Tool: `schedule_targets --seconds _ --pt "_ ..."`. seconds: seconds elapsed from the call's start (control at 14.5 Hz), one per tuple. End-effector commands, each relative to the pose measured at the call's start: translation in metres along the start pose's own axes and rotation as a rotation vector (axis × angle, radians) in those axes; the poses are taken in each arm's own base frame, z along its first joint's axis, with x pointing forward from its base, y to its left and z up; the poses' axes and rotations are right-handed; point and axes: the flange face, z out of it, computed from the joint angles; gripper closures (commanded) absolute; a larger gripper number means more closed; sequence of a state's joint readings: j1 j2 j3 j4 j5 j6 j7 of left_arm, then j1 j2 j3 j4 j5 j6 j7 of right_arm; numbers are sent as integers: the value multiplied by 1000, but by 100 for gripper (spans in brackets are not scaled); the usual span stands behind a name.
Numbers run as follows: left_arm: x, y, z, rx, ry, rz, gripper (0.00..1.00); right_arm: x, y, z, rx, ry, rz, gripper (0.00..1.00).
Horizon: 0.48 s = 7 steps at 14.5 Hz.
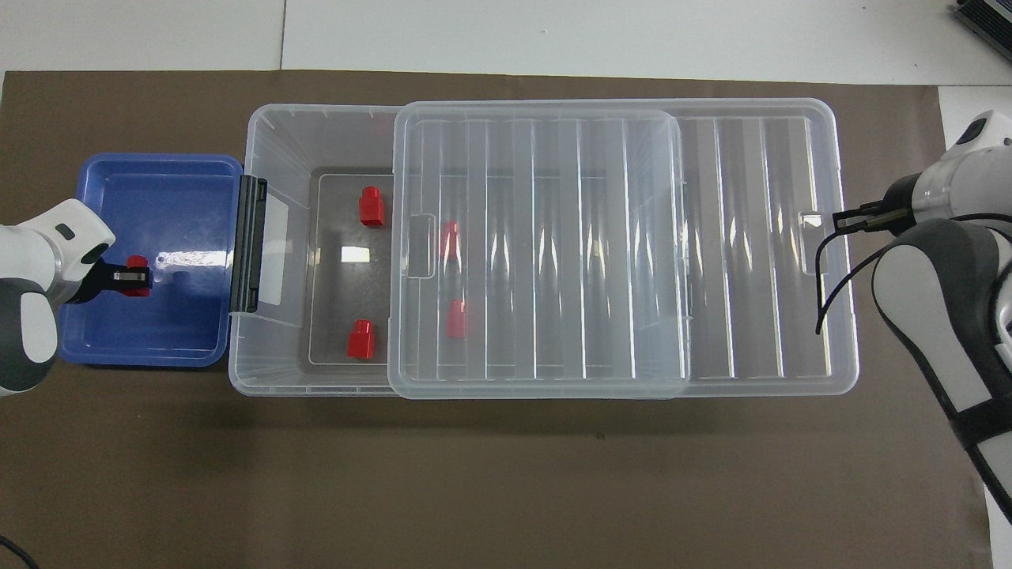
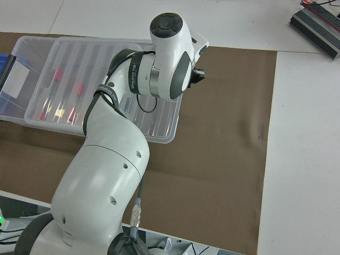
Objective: Place red block in blue tray from box
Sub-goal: 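Lower the block into the tray while the right gripper slides the lid back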
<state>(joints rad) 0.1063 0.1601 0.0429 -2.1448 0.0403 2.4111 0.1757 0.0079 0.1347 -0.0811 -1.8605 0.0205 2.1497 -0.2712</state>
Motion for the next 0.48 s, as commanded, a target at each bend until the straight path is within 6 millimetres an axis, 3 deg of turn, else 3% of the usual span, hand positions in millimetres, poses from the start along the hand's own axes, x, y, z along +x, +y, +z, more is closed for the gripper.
schedule_targets --seconds 0.0,0.28,0.35,0.41 --pt "3 9 26 -11 14 -85 100 7 -26 4 28 25 -34 100" --pt "4 11 35 -11 14 -109 100 14 -60 3 54 31 25 100" --pt "5 10 36 -10 20 -106 79 17 -70 4 57 35 32 100" --pt "4 10 36 -10 17 -102 41 18 -78 6 59 35 38 100"
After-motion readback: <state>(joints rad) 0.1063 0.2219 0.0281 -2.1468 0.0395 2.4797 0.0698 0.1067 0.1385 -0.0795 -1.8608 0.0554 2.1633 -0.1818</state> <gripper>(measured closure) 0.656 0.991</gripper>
